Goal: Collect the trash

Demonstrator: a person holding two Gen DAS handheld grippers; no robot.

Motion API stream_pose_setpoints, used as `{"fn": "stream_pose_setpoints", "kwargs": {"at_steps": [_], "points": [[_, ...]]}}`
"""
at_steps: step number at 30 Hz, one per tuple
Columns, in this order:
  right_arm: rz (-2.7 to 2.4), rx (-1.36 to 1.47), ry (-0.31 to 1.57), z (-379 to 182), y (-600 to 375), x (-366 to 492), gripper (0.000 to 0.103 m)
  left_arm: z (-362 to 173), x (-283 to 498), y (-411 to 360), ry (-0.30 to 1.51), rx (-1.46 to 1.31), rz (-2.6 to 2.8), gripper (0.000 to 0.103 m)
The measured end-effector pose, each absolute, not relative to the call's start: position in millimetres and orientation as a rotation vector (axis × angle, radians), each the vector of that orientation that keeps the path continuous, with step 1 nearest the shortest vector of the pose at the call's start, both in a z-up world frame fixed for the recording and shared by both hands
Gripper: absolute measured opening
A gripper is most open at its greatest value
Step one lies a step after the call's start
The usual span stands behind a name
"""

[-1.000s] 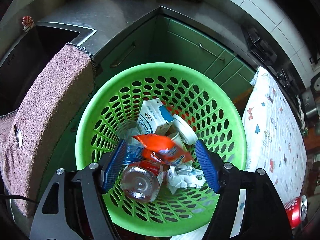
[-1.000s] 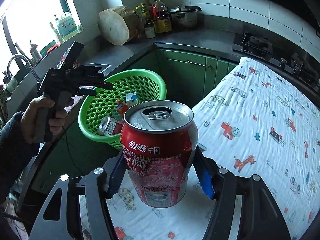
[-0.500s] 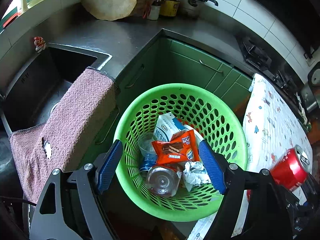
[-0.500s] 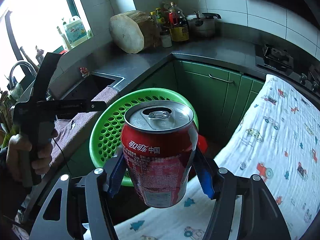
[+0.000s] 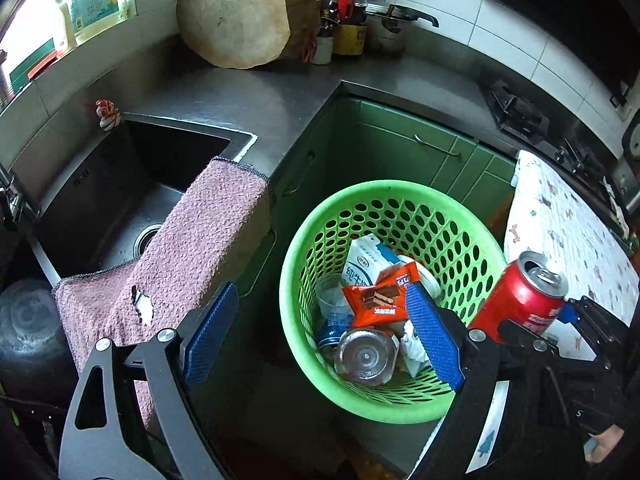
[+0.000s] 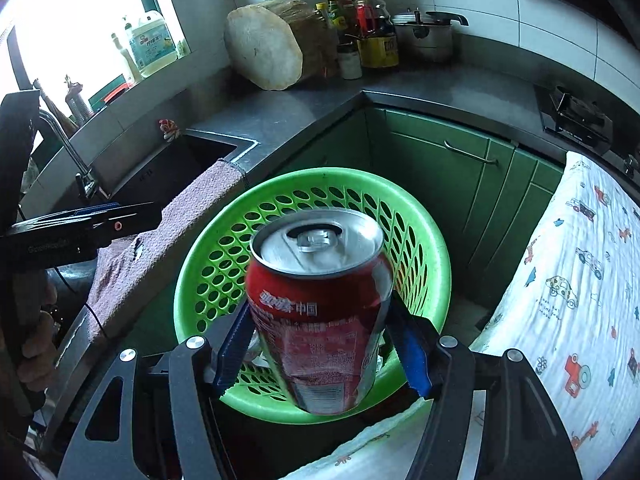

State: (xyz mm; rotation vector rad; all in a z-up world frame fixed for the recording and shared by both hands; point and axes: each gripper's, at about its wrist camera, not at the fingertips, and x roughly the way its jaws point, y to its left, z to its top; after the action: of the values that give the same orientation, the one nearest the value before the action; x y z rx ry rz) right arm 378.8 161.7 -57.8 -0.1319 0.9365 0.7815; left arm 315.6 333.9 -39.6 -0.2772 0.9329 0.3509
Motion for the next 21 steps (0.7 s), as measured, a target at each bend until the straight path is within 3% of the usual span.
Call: {"fn": "stream_pose_setpoints", "kwargs": {"at_steps": [21], "points": [[0.813,-0.077,0.859,-16.6,98.1,310.7,0.081,-18.9,285.2,288.9,0.889,-0.204,0.336,0.093]]}}
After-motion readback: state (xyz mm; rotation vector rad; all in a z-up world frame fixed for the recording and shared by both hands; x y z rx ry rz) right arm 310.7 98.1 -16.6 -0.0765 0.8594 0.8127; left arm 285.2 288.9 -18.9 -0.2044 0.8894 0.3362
